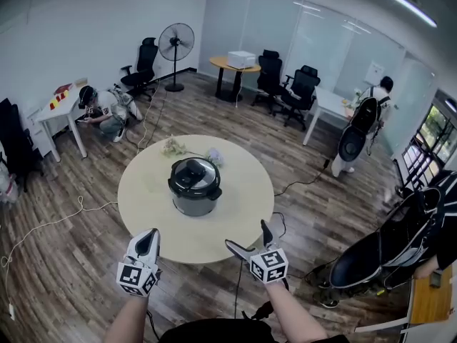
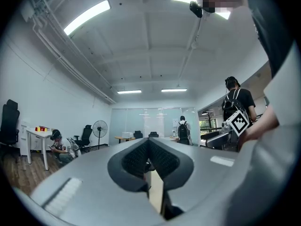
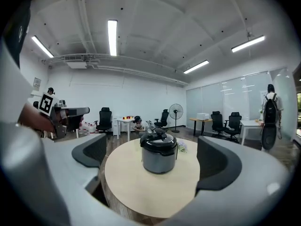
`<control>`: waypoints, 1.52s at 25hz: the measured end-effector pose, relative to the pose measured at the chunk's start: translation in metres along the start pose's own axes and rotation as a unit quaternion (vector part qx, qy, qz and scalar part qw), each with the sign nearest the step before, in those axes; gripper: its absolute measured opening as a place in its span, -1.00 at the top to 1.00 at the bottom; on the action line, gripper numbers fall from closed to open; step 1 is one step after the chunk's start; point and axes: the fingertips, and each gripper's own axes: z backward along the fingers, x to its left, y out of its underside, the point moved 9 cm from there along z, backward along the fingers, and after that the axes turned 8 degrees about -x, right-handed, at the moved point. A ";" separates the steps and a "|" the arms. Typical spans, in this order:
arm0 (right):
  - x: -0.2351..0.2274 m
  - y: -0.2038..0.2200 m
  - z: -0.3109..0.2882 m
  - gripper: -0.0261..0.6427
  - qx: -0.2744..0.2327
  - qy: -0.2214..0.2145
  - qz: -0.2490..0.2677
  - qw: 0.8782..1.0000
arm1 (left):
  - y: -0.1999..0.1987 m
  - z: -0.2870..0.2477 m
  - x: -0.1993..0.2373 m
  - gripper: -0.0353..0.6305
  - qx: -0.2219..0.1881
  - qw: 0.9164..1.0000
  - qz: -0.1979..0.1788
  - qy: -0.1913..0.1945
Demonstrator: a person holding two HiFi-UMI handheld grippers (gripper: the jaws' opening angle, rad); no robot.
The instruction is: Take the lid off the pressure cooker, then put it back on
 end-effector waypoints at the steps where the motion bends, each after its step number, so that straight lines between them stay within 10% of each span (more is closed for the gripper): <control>1: -0.001 -0.002 0.000 -0.86 -0.002 -0.001 -0.001 1.000 | 0.001 0.000 0.000 0.89 0.001 1.000 -0.001 -0.001; 38: -0.087 -0.004 -0.090 -0.86 -0.019 -0.088 -0.027 0.996 | 0.042 -0.058 -0.012 0.89 0.039 0.996 -0.024 -0.075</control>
